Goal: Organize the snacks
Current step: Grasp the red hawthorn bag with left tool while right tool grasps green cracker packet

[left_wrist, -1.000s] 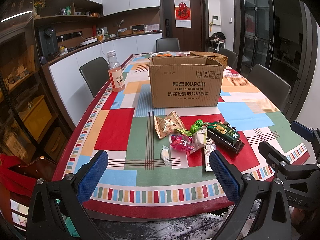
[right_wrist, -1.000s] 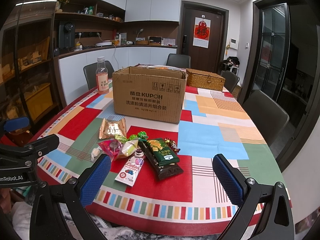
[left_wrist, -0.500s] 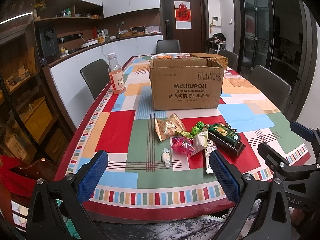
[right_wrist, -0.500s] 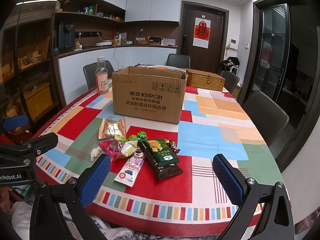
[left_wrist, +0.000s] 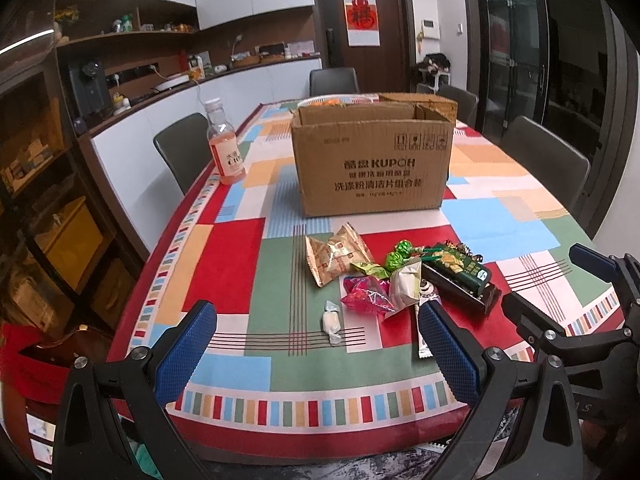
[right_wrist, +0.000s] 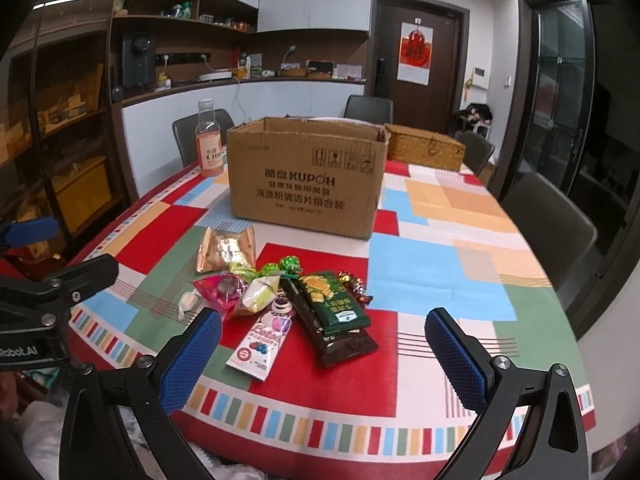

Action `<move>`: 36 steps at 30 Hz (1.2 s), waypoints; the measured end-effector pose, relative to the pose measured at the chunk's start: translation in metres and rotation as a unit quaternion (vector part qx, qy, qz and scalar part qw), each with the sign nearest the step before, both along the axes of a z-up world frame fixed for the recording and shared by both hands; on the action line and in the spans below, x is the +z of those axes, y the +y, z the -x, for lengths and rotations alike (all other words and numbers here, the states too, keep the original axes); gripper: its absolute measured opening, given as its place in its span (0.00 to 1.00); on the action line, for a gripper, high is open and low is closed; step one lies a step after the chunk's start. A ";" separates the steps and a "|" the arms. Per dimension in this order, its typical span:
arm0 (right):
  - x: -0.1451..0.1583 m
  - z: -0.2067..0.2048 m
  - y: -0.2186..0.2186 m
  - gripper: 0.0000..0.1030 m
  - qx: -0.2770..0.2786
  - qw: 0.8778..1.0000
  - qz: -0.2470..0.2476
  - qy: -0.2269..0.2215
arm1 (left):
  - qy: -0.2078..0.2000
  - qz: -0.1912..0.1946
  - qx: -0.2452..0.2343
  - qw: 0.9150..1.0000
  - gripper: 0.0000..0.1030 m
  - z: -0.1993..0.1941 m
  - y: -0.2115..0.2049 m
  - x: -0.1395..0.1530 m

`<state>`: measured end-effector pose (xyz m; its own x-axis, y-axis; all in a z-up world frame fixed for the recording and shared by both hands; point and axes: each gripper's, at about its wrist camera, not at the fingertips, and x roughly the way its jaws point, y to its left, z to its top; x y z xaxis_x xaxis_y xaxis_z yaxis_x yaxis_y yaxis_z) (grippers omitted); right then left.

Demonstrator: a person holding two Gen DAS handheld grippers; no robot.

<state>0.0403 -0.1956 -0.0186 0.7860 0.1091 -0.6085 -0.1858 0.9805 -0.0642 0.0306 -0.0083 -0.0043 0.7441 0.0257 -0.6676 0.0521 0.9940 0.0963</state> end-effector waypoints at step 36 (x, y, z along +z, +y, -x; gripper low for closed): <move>-0.074 -0.127 -0.015 0.66 0.028 0.983 -0.051 0.172 | 0.172 0.040 -0.073 0.982 0.52 -0.127 -0.027 -0.084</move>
<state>0.1671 -0.2108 -0.0922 0.5264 0.2205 -0.8211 -0.2336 0.9661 0.1096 0.1573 -0.0358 -0.0884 0.4655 -0.1269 -0.8759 0.2099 0.9773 -0.0300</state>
